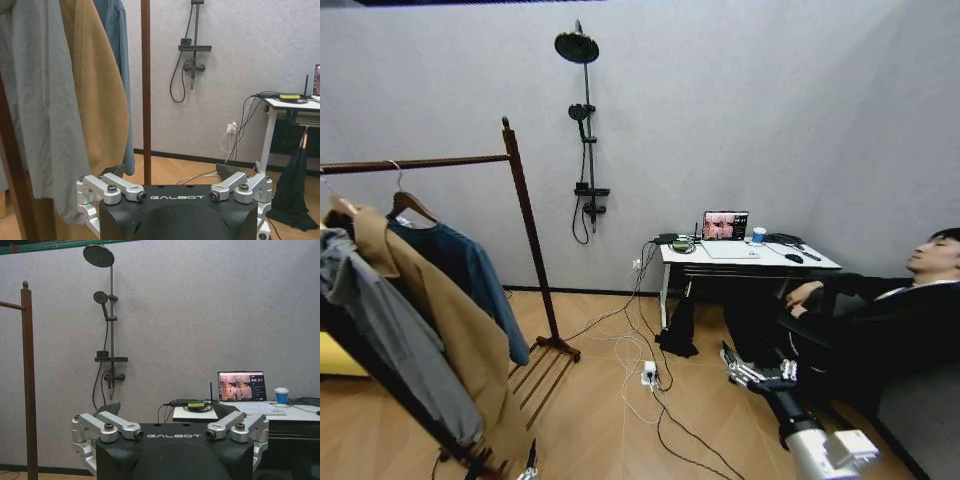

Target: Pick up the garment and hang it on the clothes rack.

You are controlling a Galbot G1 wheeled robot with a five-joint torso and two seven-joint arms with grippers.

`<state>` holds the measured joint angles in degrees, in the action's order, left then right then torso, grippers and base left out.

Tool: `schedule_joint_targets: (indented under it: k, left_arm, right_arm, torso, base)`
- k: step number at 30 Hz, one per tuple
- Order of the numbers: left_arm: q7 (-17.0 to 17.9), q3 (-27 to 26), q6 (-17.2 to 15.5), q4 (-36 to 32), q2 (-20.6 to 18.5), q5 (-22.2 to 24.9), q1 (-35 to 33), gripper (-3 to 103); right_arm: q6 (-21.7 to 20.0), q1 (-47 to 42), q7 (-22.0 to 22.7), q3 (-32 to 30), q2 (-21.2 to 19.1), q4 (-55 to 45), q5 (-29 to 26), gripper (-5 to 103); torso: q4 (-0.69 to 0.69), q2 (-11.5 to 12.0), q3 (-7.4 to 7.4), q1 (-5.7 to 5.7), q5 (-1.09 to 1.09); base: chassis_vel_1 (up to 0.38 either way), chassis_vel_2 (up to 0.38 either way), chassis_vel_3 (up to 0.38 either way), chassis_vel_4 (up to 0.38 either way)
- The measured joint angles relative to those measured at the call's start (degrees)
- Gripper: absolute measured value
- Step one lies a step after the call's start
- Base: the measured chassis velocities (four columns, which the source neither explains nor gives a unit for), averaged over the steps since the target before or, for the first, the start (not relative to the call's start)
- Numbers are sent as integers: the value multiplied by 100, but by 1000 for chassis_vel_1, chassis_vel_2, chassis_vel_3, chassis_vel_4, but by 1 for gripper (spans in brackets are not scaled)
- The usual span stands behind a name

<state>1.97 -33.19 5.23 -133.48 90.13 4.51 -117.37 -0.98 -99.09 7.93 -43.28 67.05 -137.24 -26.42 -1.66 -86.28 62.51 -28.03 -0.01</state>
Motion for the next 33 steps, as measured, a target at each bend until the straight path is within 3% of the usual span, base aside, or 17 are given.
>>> schedule_joint_targets:
  k: [7,8,9,11,15,16,20,21,33]
  left_arm:
    - [0,0,0,0,0,0,0,100]
    - [-1,2,0,0,0,0,0,100]
    - [-1,1,0,0,0,0,0,100]
    - [2,0,0,0,0,0,0,100]
    - [-2,3,0,0,0,0,0,100]
    - [0,1,0,0,-1,0,1,100]
    - [-1,1,0,0,0,0,0,100]
    - [0,1,0,0,-1,0,0,100]
    - [2,1,0,0,-1,0,-1,100]
  right_arm:
    - [0,0,0,0,0,0,0,100]
    - [0,0,1,0,0,1,-1,100]
    - [0,0,1,0,0,1,-1,100]
    - [0,0,0,0,0,0,-1,100]
    - [-1,-1,1,0,0,2,-2,100]
    - [0,-1,0,0,0,1,-2,100]
    - [0,-1,1,0,0,1,-2,100]
    - [0,-1,1,0,0,0,-2,100]
    - [0,-3,1,1,0,0,-1,100]
  torso:
    - [1,0,0,1,-2]
    - [-2,0,0,-1,9]
    - [-1,-1,-1,1,-3]
    - [1,-1,-1,1,-6]
    - [-2,-1,-1,1,8]
    - [-2,-1,-2,1,-5]
    - [0,0,1,0,5]
    - [-1,-1,-1,1,-5]
    - [-2,-3,-2,6,5]
  base:
    - [305,-317,-312,317]
    - [401,-332,-417,306]
    - [364,-385,-394,314]
    - [379,-369,-394,297]
    - [398,-340,-462,270]
    - [371,-354,-470,271]
    - [430,-278,-454,269]
    - [385,-304,-398,302]
    - [330,-300,-332,298]
